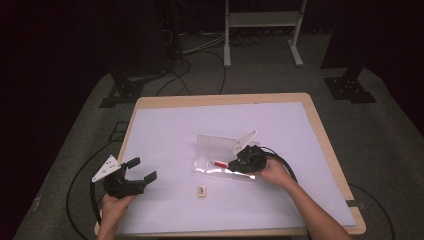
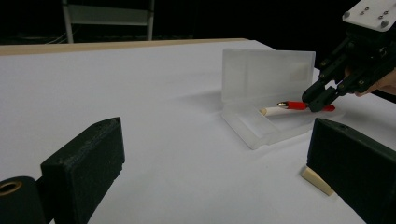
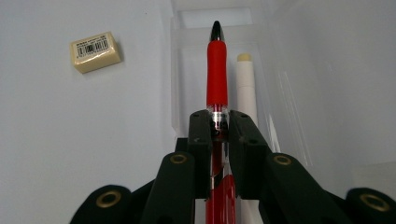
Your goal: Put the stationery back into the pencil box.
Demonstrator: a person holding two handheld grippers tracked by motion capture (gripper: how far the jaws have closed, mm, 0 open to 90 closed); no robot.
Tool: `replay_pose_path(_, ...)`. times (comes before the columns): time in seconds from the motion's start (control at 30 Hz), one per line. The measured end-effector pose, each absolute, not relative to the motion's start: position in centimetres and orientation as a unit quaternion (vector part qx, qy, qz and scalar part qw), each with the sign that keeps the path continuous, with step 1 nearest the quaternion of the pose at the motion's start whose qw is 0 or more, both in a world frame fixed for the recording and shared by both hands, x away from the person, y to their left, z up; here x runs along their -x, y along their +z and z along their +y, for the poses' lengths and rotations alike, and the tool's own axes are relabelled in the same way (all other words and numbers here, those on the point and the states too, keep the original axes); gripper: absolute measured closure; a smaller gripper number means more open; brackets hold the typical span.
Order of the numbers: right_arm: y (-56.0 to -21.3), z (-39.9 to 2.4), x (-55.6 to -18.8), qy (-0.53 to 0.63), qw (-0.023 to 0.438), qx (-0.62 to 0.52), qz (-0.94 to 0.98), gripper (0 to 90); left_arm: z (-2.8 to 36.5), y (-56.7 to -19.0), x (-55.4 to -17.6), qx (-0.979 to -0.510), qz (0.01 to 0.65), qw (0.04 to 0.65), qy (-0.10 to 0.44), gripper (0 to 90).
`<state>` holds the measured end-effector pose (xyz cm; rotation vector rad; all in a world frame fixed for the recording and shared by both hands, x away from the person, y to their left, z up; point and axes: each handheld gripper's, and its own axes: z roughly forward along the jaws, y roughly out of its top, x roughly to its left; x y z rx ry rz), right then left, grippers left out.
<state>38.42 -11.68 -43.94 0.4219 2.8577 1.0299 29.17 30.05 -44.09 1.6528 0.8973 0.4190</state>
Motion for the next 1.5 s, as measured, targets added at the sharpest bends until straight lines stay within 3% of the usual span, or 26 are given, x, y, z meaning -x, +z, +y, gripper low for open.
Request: replay_pose_path(1.5,-45.8,-11.3,-39.0,0.323,0.020,-0.147,0.935,78.2,30.2,-44.1,-29.2,-0.704,0.383,0.571,0.178,3.6)
